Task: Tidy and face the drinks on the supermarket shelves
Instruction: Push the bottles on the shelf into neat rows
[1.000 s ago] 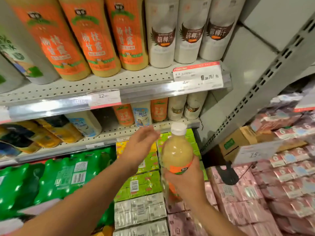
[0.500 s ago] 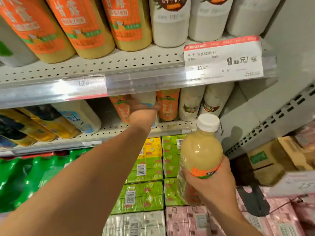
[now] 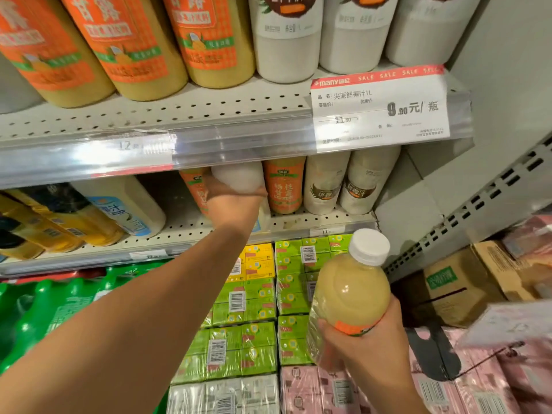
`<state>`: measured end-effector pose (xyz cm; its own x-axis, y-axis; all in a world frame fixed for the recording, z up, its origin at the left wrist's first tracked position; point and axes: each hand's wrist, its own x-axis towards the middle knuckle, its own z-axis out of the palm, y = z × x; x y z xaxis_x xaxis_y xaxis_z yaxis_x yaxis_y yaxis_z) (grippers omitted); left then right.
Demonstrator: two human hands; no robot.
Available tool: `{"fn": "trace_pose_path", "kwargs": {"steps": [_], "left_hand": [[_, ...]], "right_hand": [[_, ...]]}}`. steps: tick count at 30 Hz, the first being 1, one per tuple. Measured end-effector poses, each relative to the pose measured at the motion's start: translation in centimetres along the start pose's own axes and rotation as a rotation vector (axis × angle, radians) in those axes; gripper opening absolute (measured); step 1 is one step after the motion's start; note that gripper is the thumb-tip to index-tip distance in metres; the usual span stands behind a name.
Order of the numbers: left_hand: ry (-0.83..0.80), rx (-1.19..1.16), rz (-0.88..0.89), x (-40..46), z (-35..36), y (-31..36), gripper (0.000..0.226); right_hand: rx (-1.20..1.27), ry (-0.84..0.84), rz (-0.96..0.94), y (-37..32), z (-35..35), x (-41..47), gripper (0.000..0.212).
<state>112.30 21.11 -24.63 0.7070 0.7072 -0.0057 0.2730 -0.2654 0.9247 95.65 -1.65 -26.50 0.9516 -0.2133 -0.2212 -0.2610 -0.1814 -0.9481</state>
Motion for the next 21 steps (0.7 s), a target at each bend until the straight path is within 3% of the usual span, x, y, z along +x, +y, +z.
{"fn": "trace_pose_path", "kwargs": {"steps": [3, 6, 10, 21], "left_hand": [[0.035, -0.069, -0.029, -1.2, -1.8, -0.3, 0.042], [0.084, -0.202, -0.08, -1.8, -3.3, -0.7, 0.065], [0.102, -0.272, -0.127, -2.4, -5.5, -2.0, 0.092], [-0.022, -0.157, 0.003, -5.2, -14.8, -3.9, 0.089]], "right_hand": [[-0.031, -0.007, 0.01, 0.2, -0.1, -0.7, 0.093], [-0.086, -0.059, 0.019, 0.4, -0.1, -1.5, 0.095], [-0.14, 0.011, -0.094, -0.3, 0.3, -2.4, 0.083], [-0.201, 0.002, -0.091, -2.8, 2.5, -4.8, 0.085]]}}
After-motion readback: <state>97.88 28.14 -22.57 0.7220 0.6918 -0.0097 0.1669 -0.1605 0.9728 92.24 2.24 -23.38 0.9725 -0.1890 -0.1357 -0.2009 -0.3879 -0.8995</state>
